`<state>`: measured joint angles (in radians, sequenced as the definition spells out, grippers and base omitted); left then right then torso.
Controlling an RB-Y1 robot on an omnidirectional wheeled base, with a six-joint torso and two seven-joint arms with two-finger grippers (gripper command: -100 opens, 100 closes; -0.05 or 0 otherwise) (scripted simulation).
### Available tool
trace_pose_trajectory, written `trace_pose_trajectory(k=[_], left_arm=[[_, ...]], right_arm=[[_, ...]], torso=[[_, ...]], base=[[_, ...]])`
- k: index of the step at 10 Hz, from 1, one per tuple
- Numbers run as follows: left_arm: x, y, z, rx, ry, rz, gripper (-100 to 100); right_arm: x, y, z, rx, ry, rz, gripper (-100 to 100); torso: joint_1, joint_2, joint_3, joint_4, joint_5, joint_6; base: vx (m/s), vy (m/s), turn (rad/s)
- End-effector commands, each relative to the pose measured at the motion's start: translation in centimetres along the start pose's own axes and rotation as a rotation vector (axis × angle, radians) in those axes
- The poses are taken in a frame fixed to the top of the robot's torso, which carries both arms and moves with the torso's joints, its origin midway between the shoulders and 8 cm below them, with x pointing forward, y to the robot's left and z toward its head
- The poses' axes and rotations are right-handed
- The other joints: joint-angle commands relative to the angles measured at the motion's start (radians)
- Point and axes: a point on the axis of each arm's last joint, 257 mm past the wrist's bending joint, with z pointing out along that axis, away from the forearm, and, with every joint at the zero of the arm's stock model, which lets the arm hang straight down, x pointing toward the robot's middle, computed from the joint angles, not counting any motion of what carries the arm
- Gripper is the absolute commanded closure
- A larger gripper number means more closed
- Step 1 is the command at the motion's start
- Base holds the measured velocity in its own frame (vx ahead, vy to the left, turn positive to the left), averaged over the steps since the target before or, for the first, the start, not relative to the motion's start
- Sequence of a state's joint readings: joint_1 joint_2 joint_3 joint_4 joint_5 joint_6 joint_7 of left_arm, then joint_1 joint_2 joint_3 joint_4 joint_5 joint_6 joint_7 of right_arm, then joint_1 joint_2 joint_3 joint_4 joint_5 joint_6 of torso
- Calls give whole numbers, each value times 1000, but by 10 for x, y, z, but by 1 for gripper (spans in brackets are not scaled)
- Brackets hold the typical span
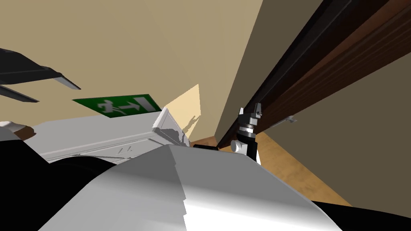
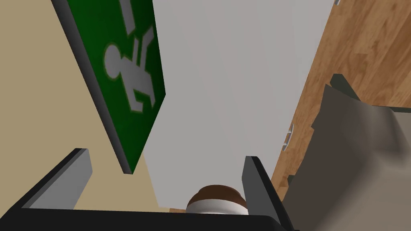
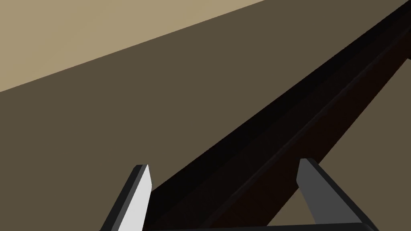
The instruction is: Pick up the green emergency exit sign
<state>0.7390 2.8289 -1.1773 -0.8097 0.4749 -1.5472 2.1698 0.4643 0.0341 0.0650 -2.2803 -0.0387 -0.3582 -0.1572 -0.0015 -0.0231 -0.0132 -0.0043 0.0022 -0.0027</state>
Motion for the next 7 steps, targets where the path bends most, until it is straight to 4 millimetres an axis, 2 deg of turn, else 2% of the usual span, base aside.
trace_pose_trajectory(k=[1,2,3,7], left_arm=[[6,9,4,-25,39,-30,-100],[12,14,6,-42,66,-43,-100],[12,14,6,-42,66,-43,-100],[32,28,5,-96,153,-66,-100]], right_arm=[[0,0,0,0,0,0,0],[0,0,0,0,0,0,0],[0,0,0,0,0,0,0],[0,0,0,0,0,0,0]], torso=[[0,0,0,0,0,0],[-1,2,1,0,0,0],[-2,4,2,1,0,0],[-4,11,7,3,-1,0]], base=[[153,37,-9],[112,21,-8],[48,0,-3],[33,9,-24]])
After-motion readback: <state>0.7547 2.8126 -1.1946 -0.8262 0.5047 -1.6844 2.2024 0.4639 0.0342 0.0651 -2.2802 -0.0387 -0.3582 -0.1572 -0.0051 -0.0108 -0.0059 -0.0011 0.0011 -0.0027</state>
